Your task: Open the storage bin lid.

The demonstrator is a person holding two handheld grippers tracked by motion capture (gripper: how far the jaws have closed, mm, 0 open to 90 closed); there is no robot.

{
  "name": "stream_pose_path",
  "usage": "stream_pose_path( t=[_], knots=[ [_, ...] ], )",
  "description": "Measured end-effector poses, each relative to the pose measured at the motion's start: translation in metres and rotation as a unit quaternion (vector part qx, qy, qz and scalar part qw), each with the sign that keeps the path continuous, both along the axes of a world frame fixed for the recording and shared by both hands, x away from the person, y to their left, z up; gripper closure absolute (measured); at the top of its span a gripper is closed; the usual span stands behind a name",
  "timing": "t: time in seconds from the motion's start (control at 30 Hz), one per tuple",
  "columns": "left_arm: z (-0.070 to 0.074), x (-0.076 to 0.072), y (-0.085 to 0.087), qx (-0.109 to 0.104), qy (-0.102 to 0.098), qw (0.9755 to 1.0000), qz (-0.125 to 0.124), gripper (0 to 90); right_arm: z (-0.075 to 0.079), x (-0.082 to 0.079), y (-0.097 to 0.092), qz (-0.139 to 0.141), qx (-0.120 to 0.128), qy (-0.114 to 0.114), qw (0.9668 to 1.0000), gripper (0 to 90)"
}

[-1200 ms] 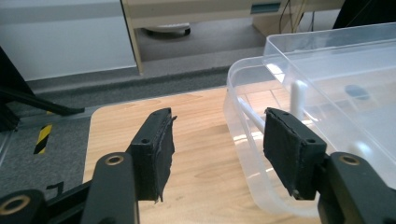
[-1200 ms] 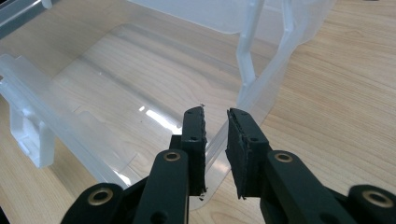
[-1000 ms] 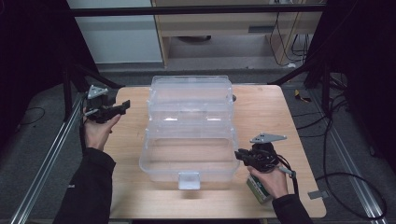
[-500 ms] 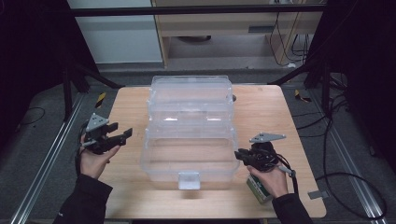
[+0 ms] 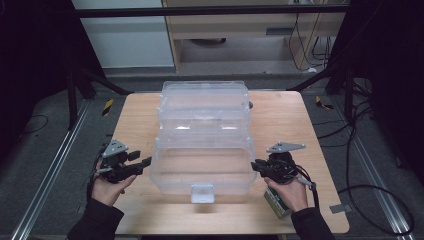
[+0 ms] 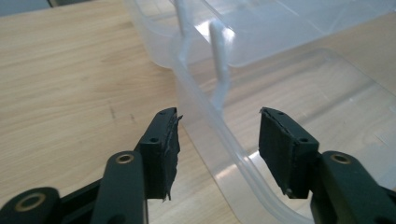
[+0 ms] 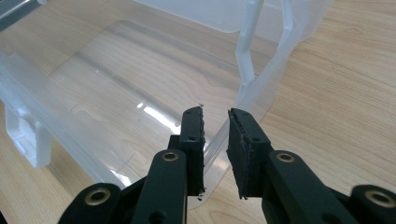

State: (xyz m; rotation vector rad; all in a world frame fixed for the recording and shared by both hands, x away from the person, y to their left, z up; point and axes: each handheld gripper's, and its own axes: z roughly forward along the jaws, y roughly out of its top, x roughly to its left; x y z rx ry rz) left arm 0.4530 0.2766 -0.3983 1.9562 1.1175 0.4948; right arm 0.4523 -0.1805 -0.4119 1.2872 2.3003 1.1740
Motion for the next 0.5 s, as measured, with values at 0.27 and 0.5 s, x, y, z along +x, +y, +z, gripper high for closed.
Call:
stream_pose_path(
  t=[0.27,0.5],
  knots=[
    [-0.017,0.001,-0.015,0.026,0.023,0.9993,-0.008,61.7,0.0,-0.001,0.001,-0.001,-0.003,0.0,1.0,76.1],
    [-0.017,0.001,-0.018,0.027,0.03,0.9992,-0.007,67.4,0.0,0.0,0.002,0.001,-0.01,-0.006,0.9999,75.7]
  ],
)
